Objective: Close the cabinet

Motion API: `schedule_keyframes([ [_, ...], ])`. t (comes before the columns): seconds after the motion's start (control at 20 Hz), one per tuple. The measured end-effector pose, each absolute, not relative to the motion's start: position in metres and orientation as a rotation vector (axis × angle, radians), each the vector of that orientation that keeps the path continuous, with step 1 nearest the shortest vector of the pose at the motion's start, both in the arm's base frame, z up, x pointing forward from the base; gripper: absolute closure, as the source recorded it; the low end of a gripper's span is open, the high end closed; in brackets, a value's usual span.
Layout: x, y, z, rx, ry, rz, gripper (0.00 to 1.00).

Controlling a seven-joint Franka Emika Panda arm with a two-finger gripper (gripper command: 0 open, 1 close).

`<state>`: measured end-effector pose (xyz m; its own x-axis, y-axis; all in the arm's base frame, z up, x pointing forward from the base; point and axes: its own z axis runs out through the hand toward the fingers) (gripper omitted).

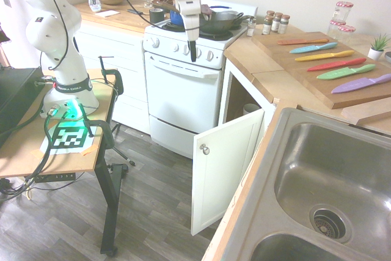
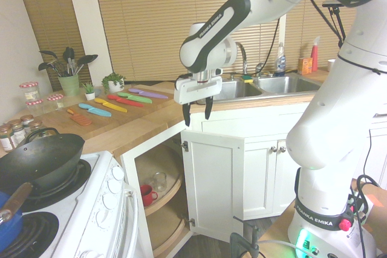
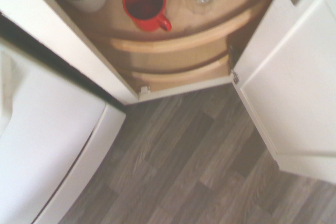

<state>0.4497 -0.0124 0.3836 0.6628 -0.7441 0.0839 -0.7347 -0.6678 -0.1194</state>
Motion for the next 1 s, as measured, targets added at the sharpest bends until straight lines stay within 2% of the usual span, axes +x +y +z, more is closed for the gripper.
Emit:
schedule_keyframes([
  [0.2, 0.462, -0.009, 0.357, -2.837, 1.284, -0.240, 0.00],
  [0.6, 0.506, -0.063, 0.300, -2.797, 1.431, -0.203, 0.00],
  [1.0, 0.519, -0.119, 0.294, -2.709, 1.549, -0.208, 0.00],
])
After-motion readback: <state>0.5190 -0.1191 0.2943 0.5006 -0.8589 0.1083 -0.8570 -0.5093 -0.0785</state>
